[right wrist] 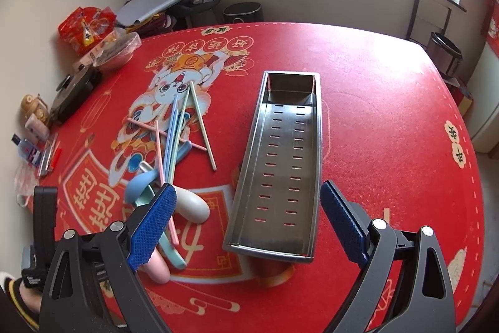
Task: Organize utensils
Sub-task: 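Close the left tool on the pink spoon's handle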
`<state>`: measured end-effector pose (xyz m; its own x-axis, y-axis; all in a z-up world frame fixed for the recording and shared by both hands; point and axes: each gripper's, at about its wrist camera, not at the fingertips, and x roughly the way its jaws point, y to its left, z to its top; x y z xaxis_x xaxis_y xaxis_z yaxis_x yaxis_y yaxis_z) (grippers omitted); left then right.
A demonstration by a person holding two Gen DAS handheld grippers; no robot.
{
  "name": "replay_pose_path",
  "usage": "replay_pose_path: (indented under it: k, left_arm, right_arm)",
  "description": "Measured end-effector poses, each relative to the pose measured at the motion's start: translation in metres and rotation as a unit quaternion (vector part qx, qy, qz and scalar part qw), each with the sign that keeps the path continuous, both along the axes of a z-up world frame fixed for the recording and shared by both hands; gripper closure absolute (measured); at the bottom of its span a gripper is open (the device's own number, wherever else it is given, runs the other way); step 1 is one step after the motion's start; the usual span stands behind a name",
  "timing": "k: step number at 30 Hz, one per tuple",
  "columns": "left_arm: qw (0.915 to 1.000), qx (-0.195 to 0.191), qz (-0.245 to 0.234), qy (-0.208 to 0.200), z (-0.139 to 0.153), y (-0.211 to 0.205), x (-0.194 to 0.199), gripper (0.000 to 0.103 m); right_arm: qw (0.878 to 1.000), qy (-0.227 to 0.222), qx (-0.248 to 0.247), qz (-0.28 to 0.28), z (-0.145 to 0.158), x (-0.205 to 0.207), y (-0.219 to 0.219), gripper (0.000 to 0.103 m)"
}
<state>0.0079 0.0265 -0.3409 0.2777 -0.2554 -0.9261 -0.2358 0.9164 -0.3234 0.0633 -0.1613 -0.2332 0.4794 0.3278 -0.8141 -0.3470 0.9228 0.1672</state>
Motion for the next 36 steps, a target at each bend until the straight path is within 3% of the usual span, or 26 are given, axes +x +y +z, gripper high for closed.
replay_pose_path:
  k: [7, 13, 22, 29, 36]
  left_arm:
    - [0.9995, -0.027, 0.016, -0.004, -0.007, -0.008, 0.002, 0.067]
    - [0.9955, -0.071, 0.062, 0.003, -0.013, -0.009, 0.004, 0.066]
    - [0.9982, 0.011, 0.059, -0.001, -0.007, -0.037, 0.006, 0.063]
    - [0.9963, 0.042, 0.074, 0.017, -0.006, -0.026, 0.0, 0.082]
    - [0.9959, 0.069, 0.051, 0.027, 0.0, -0.023, -0.006, 0.087]
  right_arm:
    - [1.0, 0.006, -0.007, 0.023, -0.007, -0.002, 0.0, 0.013]
    - [0.999, 0.003, -0.01, 0.04, -0.008, -0.001, -0.005, 0.013]
    - [0.999, 0.008, -0.006, 0.051, -0.014, 0.005, -0.017, 0.013]
    - [0.998, 0.006, 0.008, 0.058, -0.011, 0.006, -0.018, 0.013]
    - [0.998, 0.009, 0.024, 0.053, -0.01, 0.008, -0.016, 0.013]
